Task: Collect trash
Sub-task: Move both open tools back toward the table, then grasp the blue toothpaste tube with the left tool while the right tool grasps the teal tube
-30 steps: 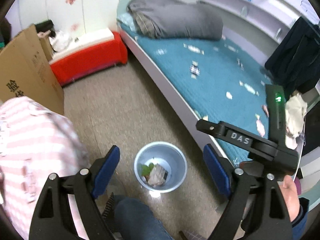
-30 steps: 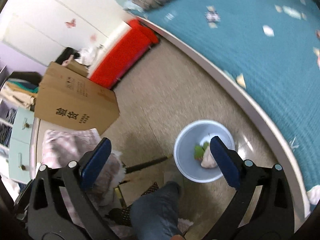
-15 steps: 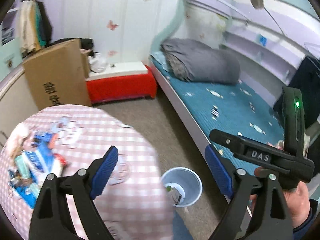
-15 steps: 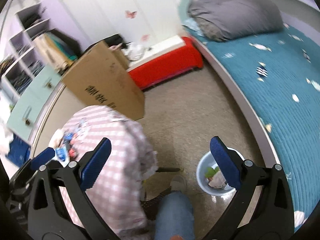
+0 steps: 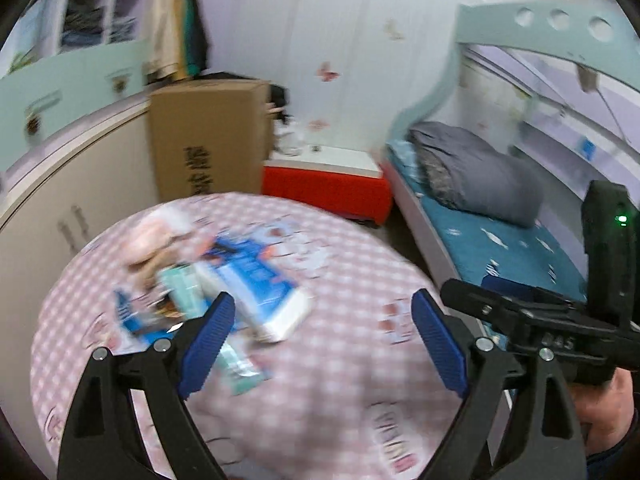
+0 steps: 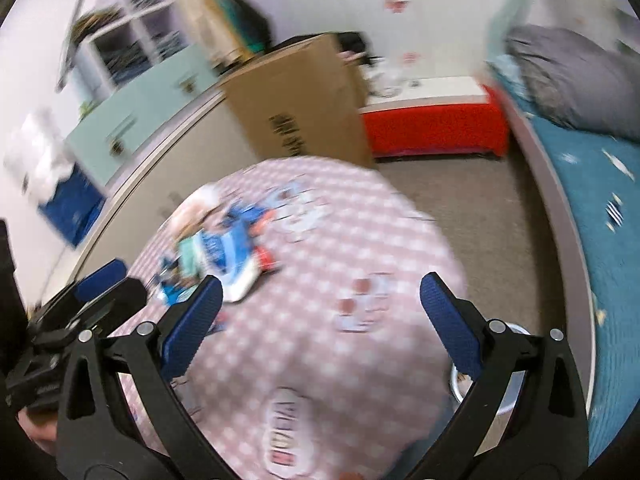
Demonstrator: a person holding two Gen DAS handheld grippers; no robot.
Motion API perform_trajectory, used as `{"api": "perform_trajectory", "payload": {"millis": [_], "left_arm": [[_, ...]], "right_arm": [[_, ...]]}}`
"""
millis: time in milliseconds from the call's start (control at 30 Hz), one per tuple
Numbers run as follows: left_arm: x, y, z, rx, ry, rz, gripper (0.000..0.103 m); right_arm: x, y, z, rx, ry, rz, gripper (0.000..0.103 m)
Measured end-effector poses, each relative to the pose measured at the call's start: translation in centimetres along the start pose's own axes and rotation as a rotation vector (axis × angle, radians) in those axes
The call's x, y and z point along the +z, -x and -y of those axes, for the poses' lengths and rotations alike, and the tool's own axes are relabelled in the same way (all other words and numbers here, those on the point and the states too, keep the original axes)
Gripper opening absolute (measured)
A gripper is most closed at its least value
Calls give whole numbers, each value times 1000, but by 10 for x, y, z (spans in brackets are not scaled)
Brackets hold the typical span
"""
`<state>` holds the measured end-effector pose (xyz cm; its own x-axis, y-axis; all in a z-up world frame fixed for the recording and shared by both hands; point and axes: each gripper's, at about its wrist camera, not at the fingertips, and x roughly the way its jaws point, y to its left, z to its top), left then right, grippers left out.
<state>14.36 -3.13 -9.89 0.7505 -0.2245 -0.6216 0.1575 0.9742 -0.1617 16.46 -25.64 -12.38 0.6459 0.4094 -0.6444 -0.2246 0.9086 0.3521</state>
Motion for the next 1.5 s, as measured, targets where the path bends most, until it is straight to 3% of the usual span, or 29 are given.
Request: {"api": "perform_trajectory", "payload": {"millis": [367, 433, 500, 567, 733, 900, 1100, 1133, 1167, 1200, 1233, 1300, 1500], "left_arm": [[-30, 5, -122, 196, 188, -22, 88], [-38, 5, -143, 224, 231, -27, 88], [-46, 6, -166, 255, 275, -37, 88], [-51, 4, -183, 279, 309, -46, 88], [-56, -13, -207, 305, 325, -85, 88], [-50, -41, -209, 306, 290, -126, 88], [-43, -79, -208, 309, 253, -174, 87], [-43, -80, -205, 308, 243, -173, 85], [-42, -82, -203, 312, 225, -172, 75], [-42, -83, -199, 319, 194, -172, 58], [-42, -82, -198, 314, 179, -172, 49], [-44, -78, -197, 269, 184, -169, 16], [-56, -55, -199, 216, 238, -136, 11]], "right_arm": [[-6, -68, -106, 122, 179, -93, 96], [-7, -77, -127, 167, 233, -97, 90], [-9, -90, -147, 195, 272, -122, 69], [-12, -107, -161, 208, 301, -155, 58], [-20, -149, -174, 149, 349, -207, 47], [-27, -176, -171, 71, 377, -247, 24], [-29, -169, -162, 84, 351, -242, 22], [-28, -165, -157, 103, 328, -240, 22], [-27, -161, -156, 112, 316, -236, 22], [-26, -156, -152, 125, 299, -225, 22], [-24, -152, -150, 139, 283, -221, 22], [-23, -145, -145, 162, 260, -212, 22], [-24, -121, -135, 211, 218, -184, 22]]}}
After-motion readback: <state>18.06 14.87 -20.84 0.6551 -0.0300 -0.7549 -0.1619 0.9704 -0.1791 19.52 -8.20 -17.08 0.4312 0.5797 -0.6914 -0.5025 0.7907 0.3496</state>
